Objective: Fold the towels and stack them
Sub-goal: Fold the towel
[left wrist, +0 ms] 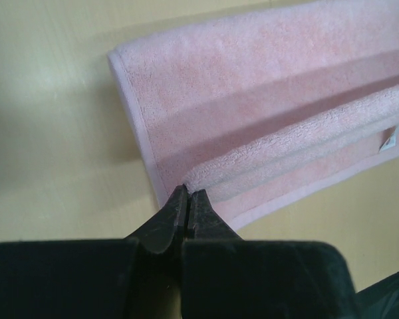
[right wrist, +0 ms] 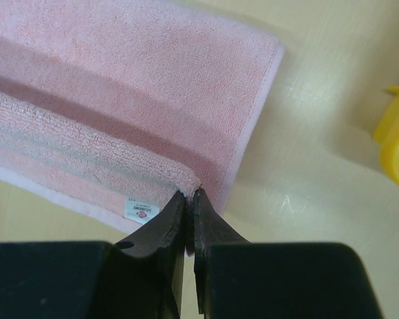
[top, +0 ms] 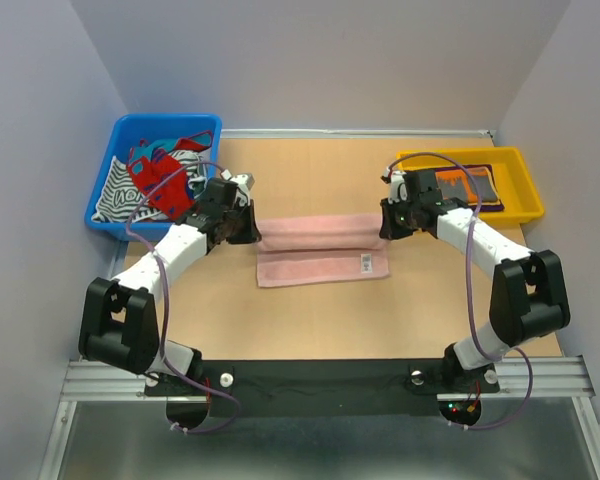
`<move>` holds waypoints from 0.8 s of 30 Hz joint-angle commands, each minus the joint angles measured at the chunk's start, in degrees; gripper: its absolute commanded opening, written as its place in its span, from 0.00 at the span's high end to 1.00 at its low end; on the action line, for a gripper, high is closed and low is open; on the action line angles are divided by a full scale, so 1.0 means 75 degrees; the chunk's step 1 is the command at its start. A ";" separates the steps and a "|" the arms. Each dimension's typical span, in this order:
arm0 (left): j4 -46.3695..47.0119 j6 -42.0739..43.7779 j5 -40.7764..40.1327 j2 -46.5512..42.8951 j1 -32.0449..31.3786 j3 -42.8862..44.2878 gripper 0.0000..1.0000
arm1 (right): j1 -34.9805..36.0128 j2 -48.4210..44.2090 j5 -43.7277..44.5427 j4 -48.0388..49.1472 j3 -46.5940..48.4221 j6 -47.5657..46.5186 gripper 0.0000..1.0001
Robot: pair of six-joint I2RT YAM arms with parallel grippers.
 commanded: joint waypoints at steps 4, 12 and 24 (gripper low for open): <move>0.0283 -0.0190 -0.0289 -0.0379 0.0094 -0.0734 1.00 | -0.0102 -0.0279 0.0545 -0.0063 -0.0295 0.0038 1.00; 0.0903 -0.0437 -0.0136 0.0359 0.0059 -0.1204 1.00 | -0.0102 0.0260 0.0521 0.0159 -0.0412 0.0015 1.00; 0.1045 -0.0764 0.0063 -0.0504 -0.0035 -0.1906 0.58 | -0.0102 -0.0395 -0.0579 0.0207 -0.0997 0.0413 0.63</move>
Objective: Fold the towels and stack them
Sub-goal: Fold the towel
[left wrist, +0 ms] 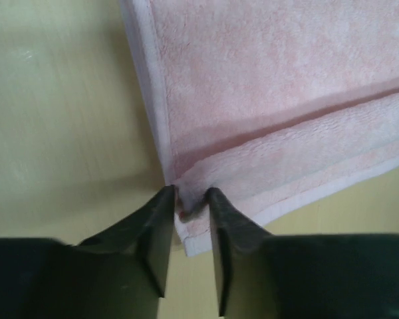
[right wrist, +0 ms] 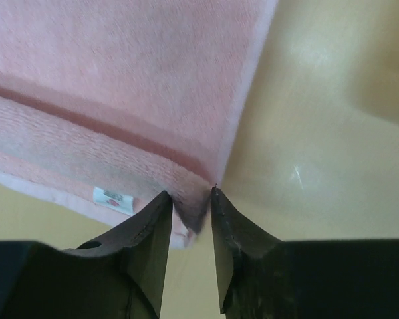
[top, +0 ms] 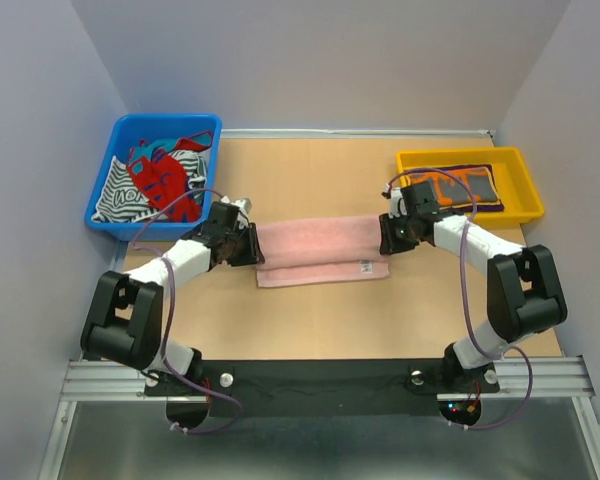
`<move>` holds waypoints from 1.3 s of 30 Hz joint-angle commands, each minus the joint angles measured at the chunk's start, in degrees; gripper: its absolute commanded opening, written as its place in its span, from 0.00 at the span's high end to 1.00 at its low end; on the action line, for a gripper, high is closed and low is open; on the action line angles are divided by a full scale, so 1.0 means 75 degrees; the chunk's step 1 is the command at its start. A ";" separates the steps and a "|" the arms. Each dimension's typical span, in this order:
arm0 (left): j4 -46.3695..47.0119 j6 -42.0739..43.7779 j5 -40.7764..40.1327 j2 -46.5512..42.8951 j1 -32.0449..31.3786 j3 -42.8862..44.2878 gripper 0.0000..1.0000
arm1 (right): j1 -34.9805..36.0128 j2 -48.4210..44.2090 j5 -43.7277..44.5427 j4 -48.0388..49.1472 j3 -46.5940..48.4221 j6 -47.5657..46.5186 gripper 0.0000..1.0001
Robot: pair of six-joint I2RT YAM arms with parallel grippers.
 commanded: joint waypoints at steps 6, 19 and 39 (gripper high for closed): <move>-0.0080 -0.0665 0.0575 -0.2340 -0.0061 -0.1229 0.35 | -0.0096 -0.1904 -0.1190 0.0040 -0.1109 0.0888 0.41; 0.0177 -0.1417 0.0085 -0.2709 -0.0236 0.0312 0.31 | -0.0085 -0.2401 -0.1062 0.0508 0.0013 0.1943 0.41; 0.0318 -0.1240 -0.1356 0.0531 -0.2147 0.0728 0.61 | 0.0442 -0.0392 -0.1190 0.1435 -0.0839 0.2119 0.50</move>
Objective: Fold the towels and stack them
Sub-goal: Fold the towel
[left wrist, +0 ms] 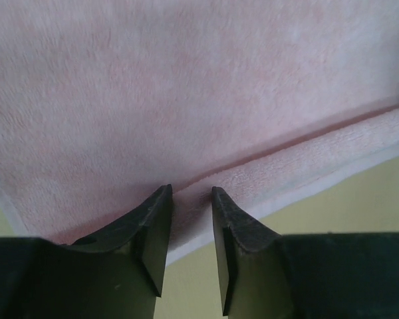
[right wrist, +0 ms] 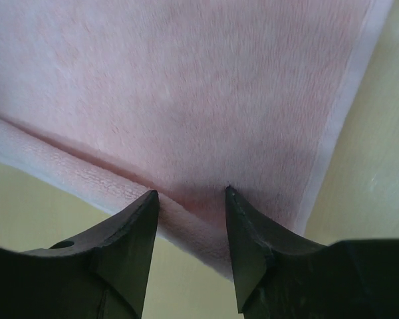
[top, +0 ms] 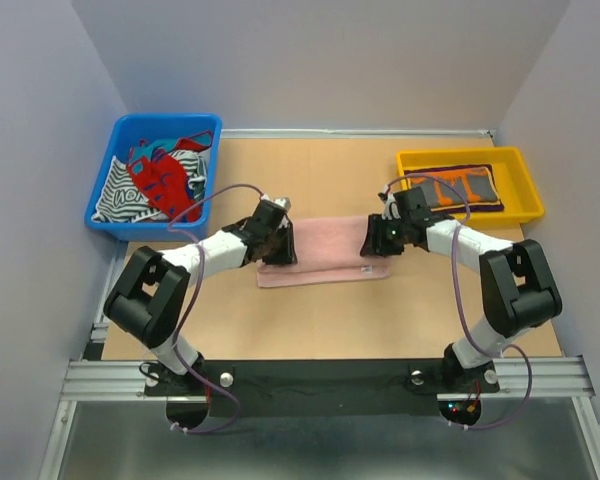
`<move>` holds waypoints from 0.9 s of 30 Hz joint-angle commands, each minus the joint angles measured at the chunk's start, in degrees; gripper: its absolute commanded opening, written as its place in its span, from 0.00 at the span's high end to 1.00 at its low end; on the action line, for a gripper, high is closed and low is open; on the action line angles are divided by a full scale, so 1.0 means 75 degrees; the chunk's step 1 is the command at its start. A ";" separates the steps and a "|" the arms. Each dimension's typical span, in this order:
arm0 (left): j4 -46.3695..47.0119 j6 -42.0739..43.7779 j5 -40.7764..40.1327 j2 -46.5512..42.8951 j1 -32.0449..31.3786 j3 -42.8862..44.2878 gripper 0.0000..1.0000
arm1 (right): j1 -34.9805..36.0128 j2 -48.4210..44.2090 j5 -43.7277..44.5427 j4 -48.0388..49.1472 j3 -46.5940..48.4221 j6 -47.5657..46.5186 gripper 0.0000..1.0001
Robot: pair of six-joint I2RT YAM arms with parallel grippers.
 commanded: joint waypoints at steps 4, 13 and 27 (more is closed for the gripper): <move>0.0339 -0.0655 -0.0573 -0.1314 -0.0569 -0.1446 0.62 | 0.0189 -0.1368 -0.0218 0.0330 -0.1298 0.0307 0.51; 0.0481 -0.1360 -0.1311 -0.3155 -0.0699 -0.2012 0.58 | 0.0201 -0.3268 -0.0663 0.0856 -0.2026 0.0917 0.51; 0.1476 -0.2248 -0.1722 -0.2430 -0.0687 -0.2385 0.62 | 0.0213 -0.2684 -0.0791 0.4032 -0.3195 0.2779 0.52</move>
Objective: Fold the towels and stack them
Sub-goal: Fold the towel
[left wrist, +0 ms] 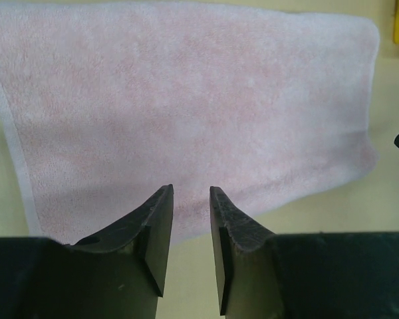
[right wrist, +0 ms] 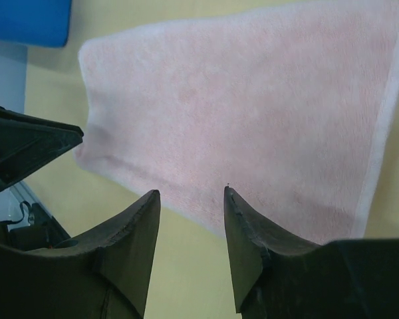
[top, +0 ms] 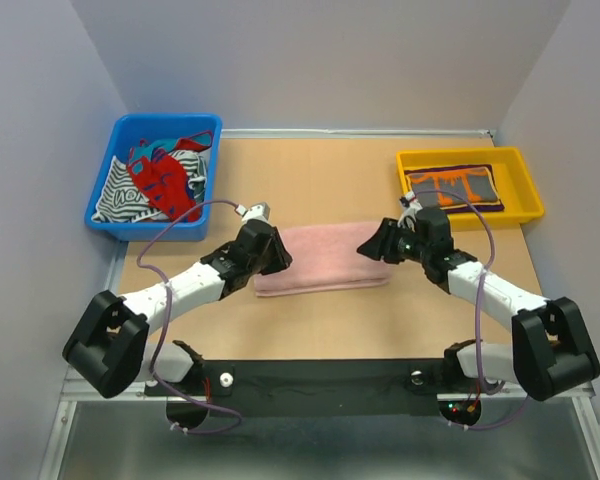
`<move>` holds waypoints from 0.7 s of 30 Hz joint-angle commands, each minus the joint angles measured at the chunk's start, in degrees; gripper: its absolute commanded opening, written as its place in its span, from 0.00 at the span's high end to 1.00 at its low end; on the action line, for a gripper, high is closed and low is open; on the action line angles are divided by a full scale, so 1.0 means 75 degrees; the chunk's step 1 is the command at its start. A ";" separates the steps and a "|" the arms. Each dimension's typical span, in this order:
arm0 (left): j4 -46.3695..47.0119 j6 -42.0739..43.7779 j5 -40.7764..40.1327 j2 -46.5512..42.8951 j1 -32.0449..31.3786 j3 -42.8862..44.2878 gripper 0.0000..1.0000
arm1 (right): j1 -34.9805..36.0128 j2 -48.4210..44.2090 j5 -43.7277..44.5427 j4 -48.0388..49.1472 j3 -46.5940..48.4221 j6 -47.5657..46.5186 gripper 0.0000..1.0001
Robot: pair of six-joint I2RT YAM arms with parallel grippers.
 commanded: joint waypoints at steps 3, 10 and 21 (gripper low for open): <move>0.0927 -0.1050 -0.0067 0.0132 -0.0011 -0.1267 0.67 | 0.0047 0.0181 -0.0070 0.1984 -0.1656 0.1236 0.52; 0.1455 -0.1919 -0.0218 -0.0745 0.0304 -0.2662 0.75 | 0.0047 -0.1107 0.1333 0.2091 -0.3344 0.1906 0.52; 0.0905 -0.1439 -0.0370 -0.1450 0.0622 -0.2370 0.72 | 0.0047 -0.1555 0.0025 0.2346 -0.2128 0.1578 0.52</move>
